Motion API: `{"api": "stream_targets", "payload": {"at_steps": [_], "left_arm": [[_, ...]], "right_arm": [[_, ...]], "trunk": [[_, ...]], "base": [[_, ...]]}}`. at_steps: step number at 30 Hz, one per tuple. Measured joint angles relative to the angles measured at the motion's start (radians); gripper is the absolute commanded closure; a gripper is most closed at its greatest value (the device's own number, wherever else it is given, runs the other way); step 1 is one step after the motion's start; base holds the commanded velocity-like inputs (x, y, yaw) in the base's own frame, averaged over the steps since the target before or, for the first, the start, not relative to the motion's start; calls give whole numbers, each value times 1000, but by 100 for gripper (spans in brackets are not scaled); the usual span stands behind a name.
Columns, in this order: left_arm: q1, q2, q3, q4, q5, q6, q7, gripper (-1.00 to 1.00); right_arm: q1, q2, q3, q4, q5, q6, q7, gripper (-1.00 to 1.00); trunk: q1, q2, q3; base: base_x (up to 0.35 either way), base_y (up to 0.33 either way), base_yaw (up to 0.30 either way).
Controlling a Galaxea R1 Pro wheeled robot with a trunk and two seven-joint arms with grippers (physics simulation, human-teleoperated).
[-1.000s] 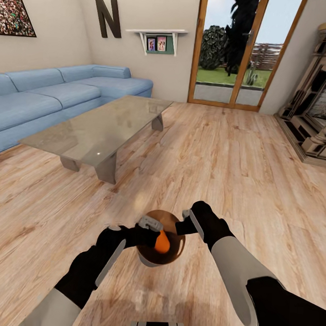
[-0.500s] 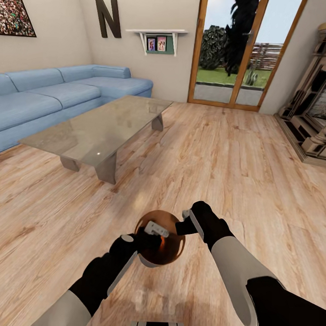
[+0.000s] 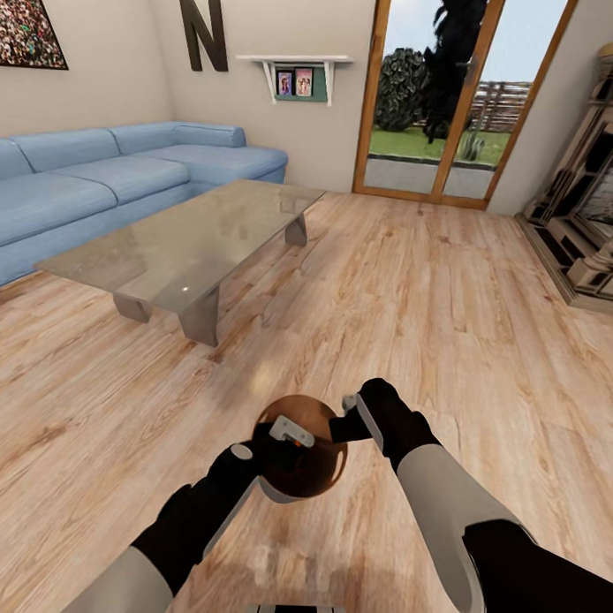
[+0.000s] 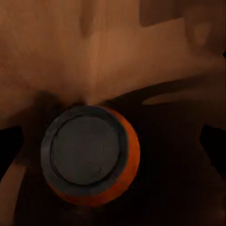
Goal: Put the three can of soda from the living room inside the tash can in the kitchen.
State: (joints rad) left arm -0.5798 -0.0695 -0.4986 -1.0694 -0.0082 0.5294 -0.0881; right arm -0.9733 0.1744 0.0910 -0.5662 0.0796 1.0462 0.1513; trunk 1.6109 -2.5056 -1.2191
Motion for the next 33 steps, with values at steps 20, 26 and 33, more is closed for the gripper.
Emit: {"api": "stream_targets", "payload": {"at_steps": [20, 26, 33], "left_arm": [[13, 12, 7, -165, -9, -14, -14, -100], [64, 41, 14, -366, -7, -1, -41, -100], [98, 149, 104, -440, -2, -19, -48, -100]], "right_arm": [[1, 0, 3, 7, 30, -1, -1, 100], [1, 0, 2, 15, 2, 0, -1, 100], [4, 0, 0, 16, 6, 0, -2, 100]], "trunk": [[0, 0, 0], [0, 0, 0], [0, 0, 0]], "base": [[0, 0, 0], [0, 0, 0], [0, 0, 0]]}}
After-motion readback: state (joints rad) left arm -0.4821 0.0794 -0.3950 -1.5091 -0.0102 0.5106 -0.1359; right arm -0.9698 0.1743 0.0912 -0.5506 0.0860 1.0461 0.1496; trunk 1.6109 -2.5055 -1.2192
